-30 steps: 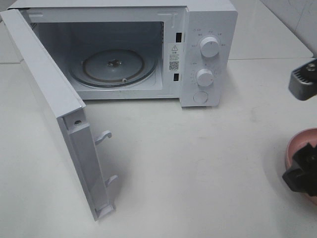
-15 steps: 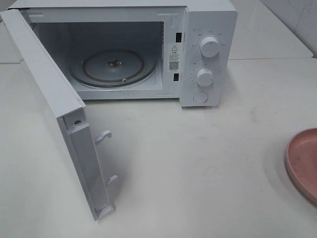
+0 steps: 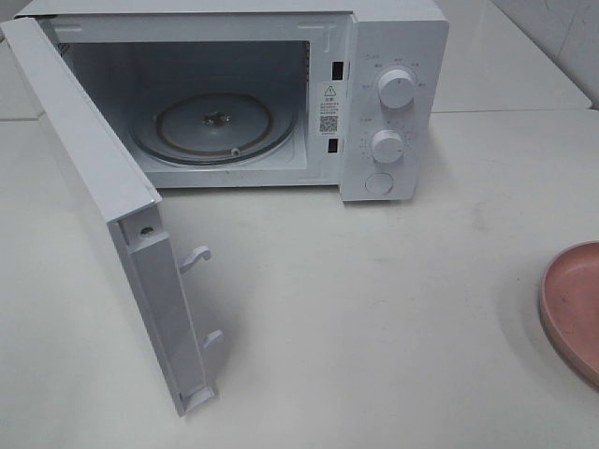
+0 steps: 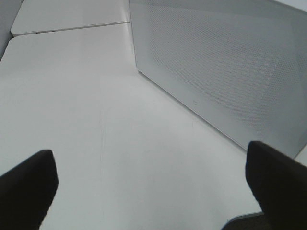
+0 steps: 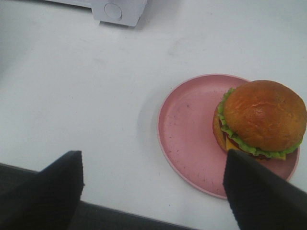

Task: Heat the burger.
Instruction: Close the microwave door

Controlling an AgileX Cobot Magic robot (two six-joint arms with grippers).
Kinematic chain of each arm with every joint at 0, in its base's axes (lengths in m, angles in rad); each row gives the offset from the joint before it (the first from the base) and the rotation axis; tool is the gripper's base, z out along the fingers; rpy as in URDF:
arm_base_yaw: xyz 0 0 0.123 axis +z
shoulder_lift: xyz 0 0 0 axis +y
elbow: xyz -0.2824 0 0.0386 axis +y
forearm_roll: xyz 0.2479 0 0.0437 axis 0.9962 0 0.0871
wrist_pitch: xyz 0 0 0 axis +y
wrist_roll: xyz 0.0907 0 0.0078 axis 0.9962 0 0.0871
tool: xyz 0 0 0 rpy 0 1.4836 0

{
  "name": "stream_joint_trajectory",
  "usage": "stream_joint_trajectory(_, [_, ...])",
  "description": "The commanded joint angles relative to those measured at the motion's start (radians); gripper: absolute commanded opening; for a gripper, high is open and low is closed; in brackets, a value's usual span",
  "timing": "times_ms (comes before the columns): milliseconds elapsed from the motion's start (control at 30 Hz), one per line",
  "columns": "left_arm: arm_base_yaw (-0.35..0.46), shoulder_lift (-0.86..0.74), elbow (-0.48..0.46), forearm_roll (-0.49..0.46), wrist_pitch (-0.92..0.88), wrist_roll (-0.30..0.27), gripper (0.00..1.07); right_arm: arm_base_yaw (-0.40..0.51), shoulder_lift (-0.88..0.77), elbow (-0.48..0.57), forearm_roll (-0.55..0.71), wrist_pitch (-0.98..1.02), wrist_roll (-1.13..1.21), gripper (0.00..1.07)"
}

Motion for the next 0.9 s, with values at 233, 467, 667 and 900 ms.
stream_joint_trajectory(233, [0.001, -0.022, 0.001, -0.007, -0.009, 0.001, 1.00, -0.126, -0.125, 0.052, 0.018, -0.056, -0.026, 0.76])
stream_joint_trajectory(467, [0.001, -0.022, 0.001, -0.006, -0.009, 0.001, 1.00, -0.126, -0.125, 0.052, 0.014, -0.056, -0.021, 0.76])
stream_joint_trajectory(667, [0.001, -0.022, 0.001, -0.006, -0.009, 0.001, 1.00, -0.126, -0.125, 0.052, 0.014, -0.056, -0.021, 0.76])
stream_joint_trajectory(900, [0.001, -0.022, 0.001, -0.006, -0.009, 0.001, 1.00, -0.126, -0.125, 0.052, 0.014, -0.056, -0.021, 0.76])
